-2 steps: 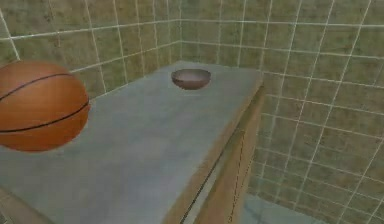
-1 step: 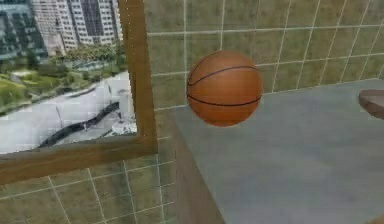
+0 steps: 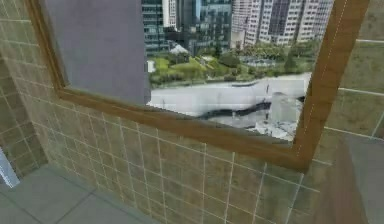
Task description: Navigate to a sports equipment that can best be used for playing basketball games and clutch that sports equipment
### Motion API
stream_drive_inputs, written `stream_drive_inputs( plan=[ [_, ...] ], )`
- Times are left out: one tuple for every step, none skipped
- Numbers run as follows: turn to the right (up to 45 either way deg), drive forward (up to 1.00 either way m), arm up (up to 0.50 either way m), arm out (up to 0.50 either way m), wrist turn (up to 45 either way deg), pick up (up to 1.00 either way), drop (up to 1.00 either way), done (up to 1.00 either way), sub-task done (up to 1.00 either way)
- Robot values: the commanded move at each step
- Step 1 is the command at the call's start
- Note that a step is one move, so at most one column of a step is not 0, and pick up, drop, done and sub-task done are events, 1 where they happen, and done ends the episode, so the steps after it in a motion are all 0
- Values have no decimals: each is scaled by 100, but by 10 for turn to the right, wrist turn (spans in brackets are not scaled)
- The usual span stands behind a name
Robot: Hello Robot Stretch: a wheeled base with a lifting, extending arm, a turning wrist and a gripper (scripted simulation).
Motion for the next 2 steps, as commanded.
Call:
stream_drive_inputs(
  plan=[
    [-300, 0, 0, 0, 0, 0, 0, 0, 0],
    [0, 0, 50, 0, 0, 0, 0, 0, 0]
  ],
)
